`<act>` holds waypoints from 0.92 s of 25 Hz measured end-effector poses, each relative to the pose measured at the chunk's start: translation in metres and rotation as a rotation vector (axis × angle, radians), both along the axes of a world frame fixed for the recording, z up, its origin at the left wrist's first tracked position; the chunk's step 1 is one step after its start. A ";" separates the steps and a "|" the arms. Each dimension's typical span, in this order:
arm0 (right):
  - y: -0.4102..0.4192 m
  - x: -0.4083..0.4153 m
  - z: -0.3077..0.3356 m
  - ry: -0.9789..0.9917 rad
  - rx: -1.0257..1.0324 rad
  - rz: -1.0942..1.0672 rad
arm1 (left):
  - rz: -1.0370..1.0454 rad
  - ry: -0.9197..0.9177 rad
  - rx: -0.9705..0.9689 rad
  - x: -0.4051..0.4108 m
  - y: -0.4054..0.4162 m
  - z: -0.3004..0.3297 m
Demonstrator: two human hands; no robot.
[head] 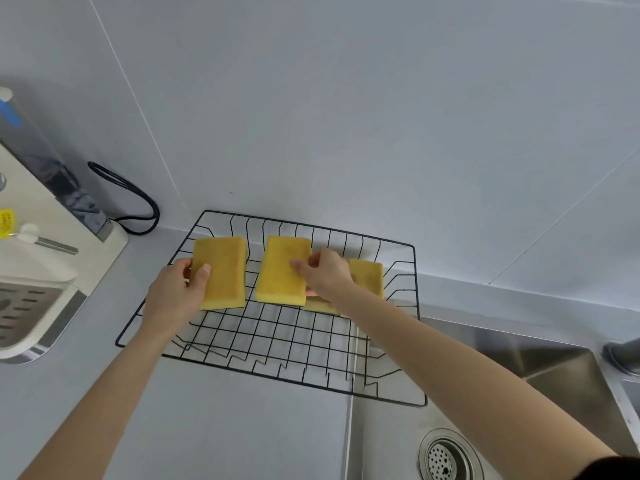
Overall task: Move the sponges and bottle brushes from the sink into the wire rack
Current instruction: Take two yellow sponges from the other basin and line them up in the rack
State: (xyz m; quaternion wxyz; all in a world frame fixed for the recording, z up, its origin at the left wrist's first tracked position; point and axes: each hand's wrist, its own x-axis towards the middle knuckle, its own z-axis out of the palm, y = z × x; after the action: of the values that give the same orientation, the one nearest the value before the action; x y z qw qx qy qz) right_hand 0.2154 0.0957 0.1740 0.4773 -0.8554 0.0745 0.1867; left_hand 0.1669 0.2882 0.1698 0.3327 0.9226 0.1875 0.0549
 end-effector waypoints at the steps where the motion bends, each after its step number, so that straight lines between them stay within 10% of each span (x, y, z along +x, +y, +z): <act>1: 0.003 0.004 -0.004 -0.003 -0.022 0.012 | 0.001 -0.002 0.006 0.003 0.001 -0.002; 23: 0.029 -0.009 -0.052 -0.522 -0.749 0.750 | 0.018 0.004 -0.050 0.002 0.009 -0.018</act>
State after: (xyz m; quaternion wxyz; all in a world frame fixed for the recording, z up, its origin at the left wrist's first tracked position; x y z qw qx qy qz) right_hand 0.2065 0.1246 0.1216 0.0468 -0.9512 -0.2922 0.0871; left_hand 0.1690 0.2972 0.1523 0.3546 0.9124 0.1977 0.0515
